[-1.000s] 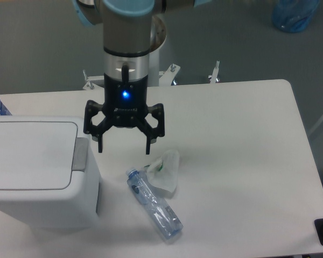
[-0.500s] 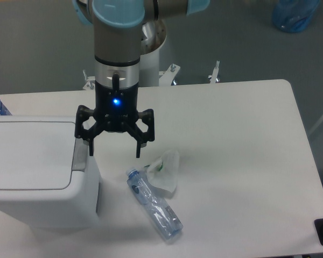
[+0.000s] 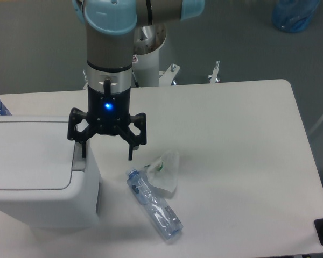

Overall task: Open the trash can
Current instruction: 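Press the gripper fingers on the lid edge to flip the lid open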

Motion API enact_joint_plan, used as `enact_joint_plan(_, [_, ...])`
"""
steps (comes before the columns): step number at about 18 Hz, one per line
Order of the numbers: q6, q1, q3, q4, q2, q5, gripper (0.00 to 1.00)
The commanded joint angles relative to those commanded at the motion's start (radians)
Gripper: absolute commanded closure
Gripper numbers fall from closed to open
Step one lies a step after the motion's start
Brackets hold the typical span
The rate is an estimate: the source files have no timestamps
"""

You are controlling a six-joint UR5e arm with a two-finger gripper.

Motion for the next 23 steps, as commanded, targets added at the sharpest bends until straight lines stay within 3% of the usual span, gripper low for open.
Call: enact_joint_plan(23, [-0.002,-0.006,-0.015,0.000,0.000,0.002,0.00])
